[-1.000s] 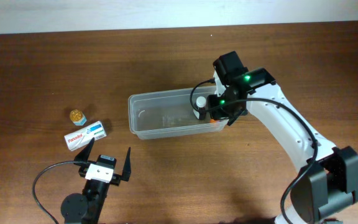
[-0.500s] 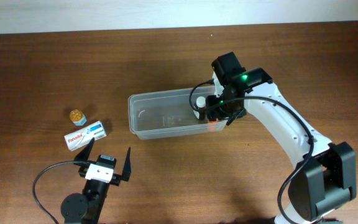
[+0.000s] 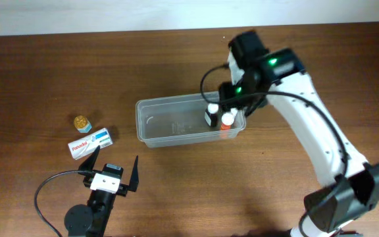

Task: Pack container
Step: 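Lower the orange tube into the container and release, then retract the right arm and move the left gripper toward the medicine box, then grasp the white-and-blue Panadol box with the left gripper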

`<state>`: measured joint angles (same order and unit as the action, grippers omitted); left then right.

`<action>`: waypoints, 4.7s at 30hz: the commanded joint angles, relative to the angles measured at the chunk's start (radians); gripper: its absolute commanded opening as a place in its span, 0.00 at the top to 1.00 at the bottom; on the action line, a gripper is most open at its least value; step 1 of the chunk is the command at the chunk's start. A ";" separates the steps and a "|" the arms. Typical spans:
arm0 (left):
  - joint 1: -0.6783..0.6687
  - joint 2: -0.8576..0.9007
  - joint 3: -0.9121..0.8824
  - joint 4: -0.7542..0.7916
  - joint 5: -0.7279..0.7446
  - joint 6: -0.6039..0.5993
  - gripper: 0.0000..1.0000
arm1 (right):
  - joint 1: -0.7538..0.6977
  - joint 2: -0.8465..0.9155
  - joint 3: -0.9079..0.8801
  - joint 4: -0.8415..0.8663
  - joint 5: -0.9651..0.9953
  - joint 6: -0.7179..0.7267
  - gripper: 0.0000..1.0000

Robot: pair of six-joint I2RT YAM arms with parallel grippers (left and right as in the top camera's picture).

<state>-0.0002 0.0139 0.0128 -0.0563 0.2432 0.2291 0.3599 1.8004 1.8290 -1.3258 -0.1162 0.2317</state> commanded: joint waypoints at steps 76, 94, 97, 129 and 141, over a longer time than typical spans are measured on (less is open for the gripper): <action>0.141 1.655 1.506 -1.240 -0.337 0.118 0.01 | -0.728 -0.011 0.281 -0.203 0.267 0.073 0.02; 0.141 1.885 1.506 -1.238 -0.338 0.526 0.01 | -0.728 -0.011 0.281 -0.203 0.267 0.073 0.02; 0.141 1.941 1.506 -1.229 -0.337 0.526 0.00 | -0.728 -0.011 0.281 -0.203 0.267 0.073 0.02; 0.136 2.160 1.506 -1.127 -0.110 0.527 0.32 | -0.727 -0.011 0.281 -0.203 0.267 0.073 0.02; 0.136 2.160 1.506 -1.052 -0.052 0.208 0.50 | -0.727 -0.011 0.281 -0.203 0.267 0.073 0.02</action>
<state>0.1371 2.1479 1.5295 -1.1370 0.1398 0.5694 -0.3653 1.7950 2.1056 -1.5299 0.1387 0.2924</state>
